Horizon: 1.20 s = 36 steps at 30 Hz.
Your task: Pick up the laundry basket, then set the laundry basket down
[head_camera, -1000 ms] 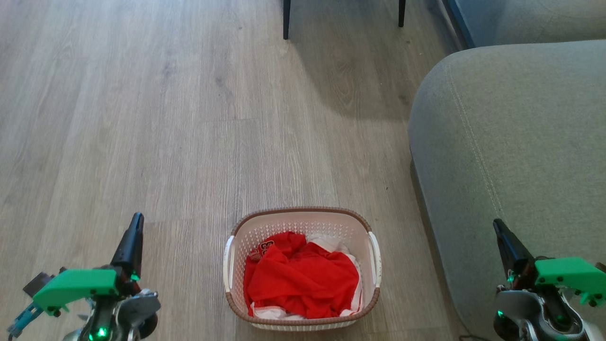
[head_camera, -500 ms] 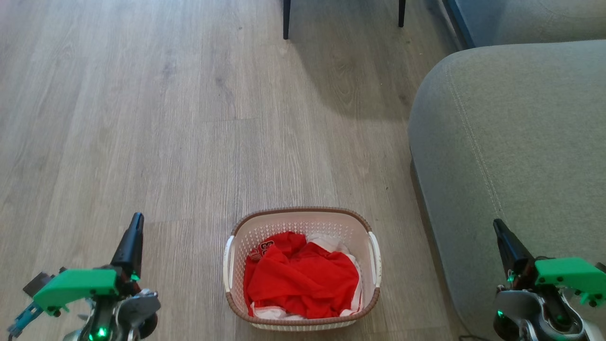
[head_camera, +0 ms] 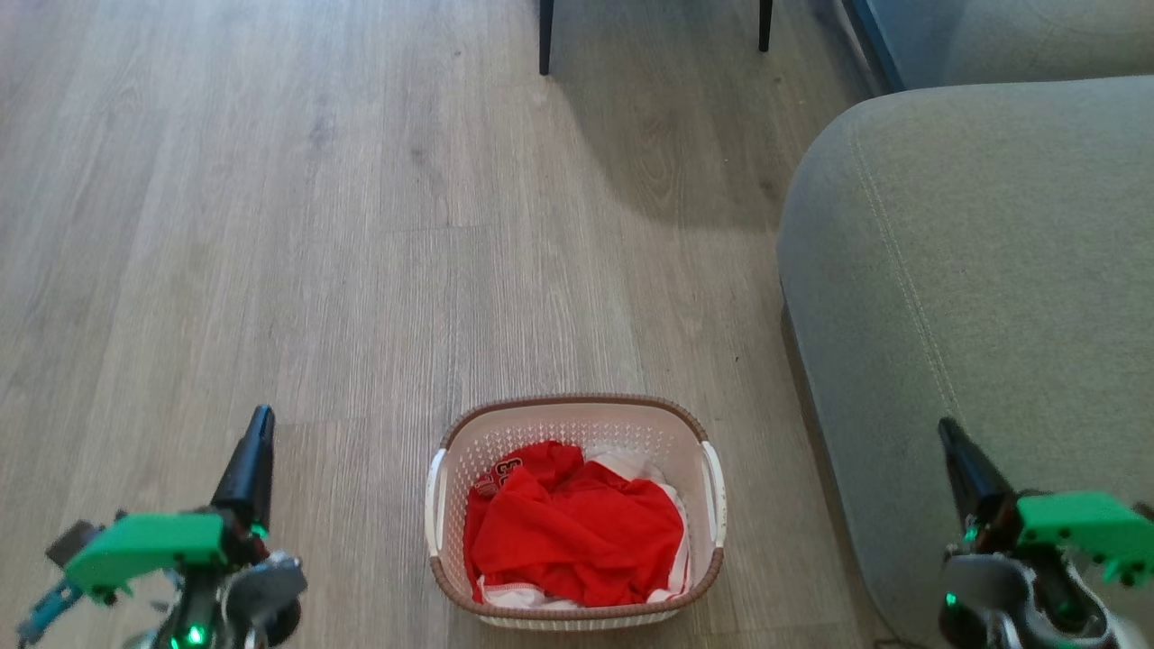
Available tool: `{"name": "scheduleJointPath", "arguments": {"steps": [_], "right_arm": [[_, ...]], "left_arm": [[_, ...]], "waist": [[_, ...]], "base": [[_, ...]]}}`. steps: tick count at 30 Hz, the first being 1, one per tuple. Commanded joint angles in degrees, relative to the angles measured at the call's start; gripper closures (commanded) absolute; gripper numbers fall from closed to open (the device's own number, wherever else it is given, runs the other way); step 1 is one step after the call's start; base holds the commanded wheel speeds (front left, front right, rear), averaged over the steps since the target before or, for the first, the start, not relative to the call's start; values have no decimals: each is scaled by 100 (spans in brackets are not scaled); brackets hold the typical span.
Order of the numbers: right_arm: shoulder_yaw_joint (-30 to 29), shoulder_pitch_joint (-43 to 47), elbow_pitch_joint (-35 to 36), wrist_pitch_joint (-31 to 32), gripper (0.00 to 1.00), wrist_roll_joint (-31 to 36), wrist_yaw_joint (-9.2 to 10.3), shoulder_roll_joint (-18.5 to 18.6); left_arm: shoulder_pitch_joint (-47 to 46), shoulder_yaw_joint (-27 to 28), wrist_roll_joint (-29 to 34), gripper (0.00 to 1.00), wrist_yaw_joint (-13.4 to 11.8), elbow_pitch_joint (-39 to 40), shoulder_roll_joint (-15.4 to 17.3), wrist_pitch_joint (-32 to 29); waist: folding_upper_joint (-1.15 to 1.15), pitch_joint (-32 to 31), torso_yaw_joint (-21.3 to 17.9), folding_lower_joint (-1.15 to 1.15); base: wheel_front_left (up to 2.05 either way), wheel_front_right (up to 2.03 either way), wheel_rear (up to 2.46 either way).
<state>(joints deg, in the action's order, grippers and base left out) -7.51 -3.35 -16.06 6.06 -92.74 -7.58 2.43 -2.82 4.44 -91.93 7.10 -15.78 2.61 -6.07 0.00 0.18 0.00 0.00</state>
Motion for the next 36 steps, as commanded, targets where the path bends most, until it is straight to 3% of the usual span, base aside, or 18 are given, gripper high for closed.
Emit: {"name": "scheduleJointPath", "arguments": {"steps": [1, 22, 36], "right_arm": [[6, 7, -38, -2, 0, -2, 0, -3], [250, 159, -218, -297, 0, 270, 1, -31], [352, 157, -25, -532, 0, 1264, 2, -21]], "left_arm": [[11, -6, 1, 0, -4, -36, 0, 5], [226, -231, 287, 0, -11, -48, 0, 302], [226, -368, 1077, 0, -112, 260, 4, 537]], "waist": [[0, 0, 0, 0], [0, -42, -3, 0], [0, -70, -14, 0]], "base": [[0, 0, 0], [0, 0, 0], [0, 0, 0]]}}
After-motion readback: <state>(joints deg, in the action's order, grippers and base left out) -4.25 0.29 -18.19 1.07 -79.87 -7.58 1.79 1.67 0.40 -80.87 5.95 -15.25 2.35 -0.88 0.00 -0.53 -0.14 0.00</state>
